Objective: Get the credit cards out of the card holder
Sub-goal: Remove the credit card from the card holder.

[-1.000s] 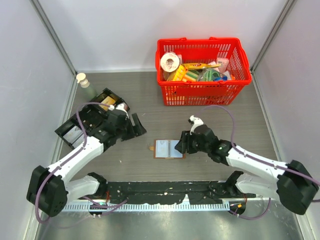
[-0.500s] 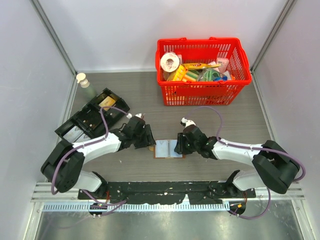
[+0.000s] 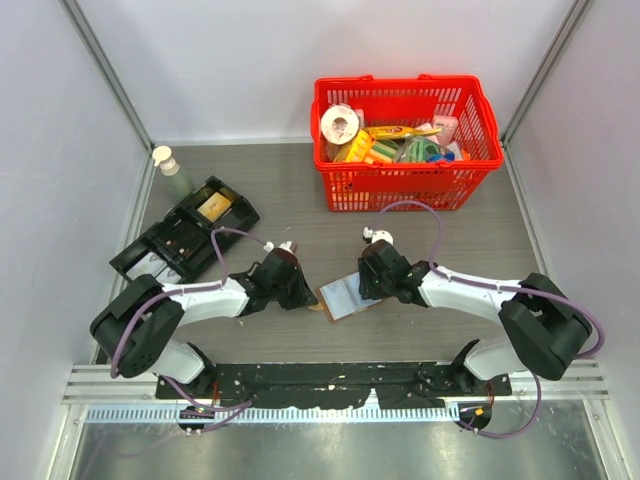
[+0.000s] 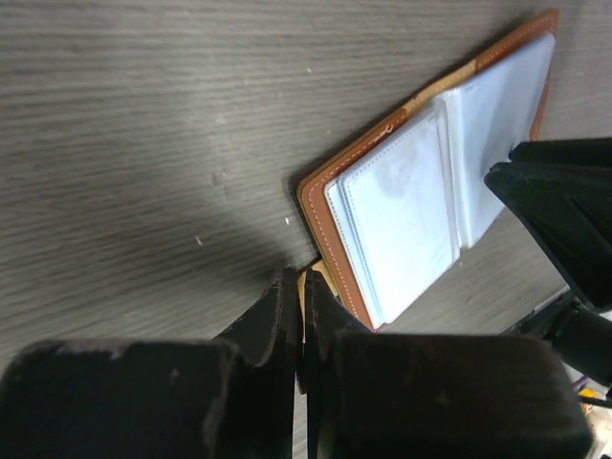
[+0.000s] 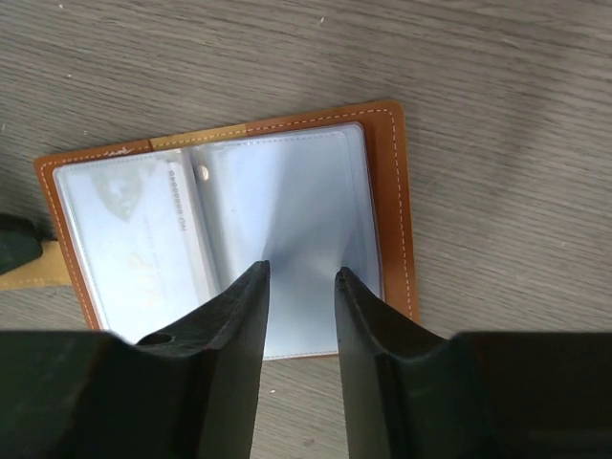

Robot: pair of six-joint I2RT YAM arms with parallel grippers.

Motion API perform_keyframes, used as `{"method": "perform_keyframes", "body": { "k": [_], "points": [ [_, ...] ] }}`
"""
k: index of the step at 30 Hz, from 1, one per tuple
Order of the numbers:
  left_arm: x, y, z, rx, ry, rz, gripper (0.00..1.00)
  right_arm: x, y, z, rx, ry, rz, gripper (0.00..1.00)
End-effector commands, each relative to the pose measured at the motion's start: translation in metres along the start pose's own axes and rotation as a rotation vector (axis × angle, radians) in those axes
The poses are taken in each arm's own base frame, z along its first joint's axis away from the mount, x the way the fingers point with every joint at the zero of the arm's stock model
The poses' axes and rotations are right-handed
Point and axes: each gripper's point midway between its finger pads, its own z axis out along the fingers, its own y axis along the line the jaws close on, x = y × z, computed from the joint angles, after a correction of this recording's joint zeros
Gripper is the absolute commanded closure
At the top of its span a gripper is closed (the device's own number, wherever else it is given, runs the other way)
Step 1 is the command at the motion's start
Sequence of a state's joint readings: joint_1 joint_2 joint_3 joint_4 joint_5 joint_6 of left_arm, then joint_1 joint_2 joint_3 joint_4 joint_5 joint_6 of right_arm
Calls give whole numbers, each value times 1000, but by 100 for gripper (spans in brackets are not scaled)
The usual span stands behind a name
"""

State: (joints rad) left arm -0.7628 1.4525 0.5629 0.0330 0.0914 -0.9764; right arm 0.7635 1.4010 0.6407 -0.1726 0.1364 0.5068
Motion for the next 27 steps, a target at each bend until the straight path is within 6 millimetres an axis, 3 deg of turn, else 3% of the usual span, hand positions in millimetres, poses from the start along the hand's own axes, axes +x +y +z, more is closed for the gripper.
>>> {"method": "perform_keyframes", "body": {
  "k": [1,6,12,17,22,27],
  "points": [
    [19,6,0,2,29,-19,100,-9,-4,-11,23,-9,-43,57],
    [24,3,-1,10,25,-19,100,-22,10,-23,-39,-58,-48,43],
    [28,-1,0,15,23,-16,100,-17,41,-29,-66,-89,-180,35],
    [29,-1,0,11,18,-16,100,0,66,-26,-66,-76,-283,33],
    [30,2,-2,7,12,-20,100,13,73,-19,-38,-52,-340,32],
    [32,4,-2,2,16,-19,100,24,63,-11,43,-22,-383,33]
  ]
}}
